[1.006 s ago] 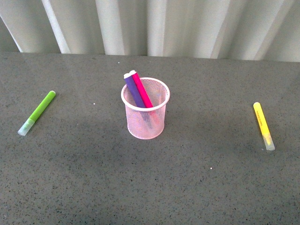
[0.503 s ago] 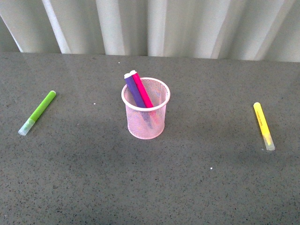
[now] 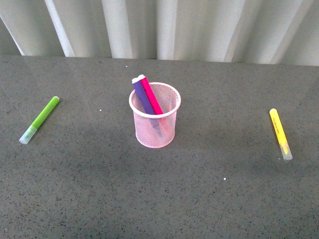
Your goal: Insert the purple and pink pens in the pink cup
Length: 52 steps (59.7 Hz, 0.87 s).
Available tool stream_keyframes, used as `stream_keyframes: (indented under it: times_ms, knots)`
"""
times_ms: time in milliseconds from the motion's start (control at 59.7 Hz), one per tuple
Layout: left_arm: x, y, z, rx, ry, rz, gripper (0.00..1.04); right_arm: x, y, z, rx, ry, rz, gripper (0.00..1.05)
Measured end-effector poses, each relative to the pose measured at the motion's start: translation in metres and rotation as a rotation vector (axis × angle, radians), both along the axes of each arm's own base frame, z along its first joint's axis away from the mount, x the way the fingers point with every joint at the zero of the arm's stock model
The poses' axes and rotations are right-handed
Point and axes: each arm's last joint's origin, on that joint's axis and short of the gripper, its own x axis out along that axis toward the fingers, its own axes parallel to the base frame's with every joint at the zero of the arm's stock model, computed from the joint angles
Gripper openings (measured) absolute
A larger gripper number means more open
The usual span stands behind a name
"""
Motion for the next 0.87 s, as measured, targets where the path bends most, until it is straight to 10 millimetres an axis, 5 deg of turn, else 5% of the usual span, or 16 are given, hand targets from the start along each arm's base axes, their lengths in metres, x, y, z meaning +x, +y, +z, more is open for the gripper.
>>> stream_keyframes:
  times_ms: [151, 335, 872]
  knots:
    - [0.0, 0.0, 0.0, 0.0, 0.0, 0.0, 0.98, 0.0, 0.0, 0.0, 0.0, 0.0, 0.0, 0.53]
    - [0.0, 0.0, 0.0, 0.0, 0.0, 0.0, 0.98, 0.0, 0.0, 0.0, 0.001, 0.0, 0.0, 0.99]
    - [0.0, 0.0, 0.0, 0.0, 0.0, 0.0, 0.98, 0.0, 0.0, 0.0, 0.001, 0.0, 0.0, 0.98]
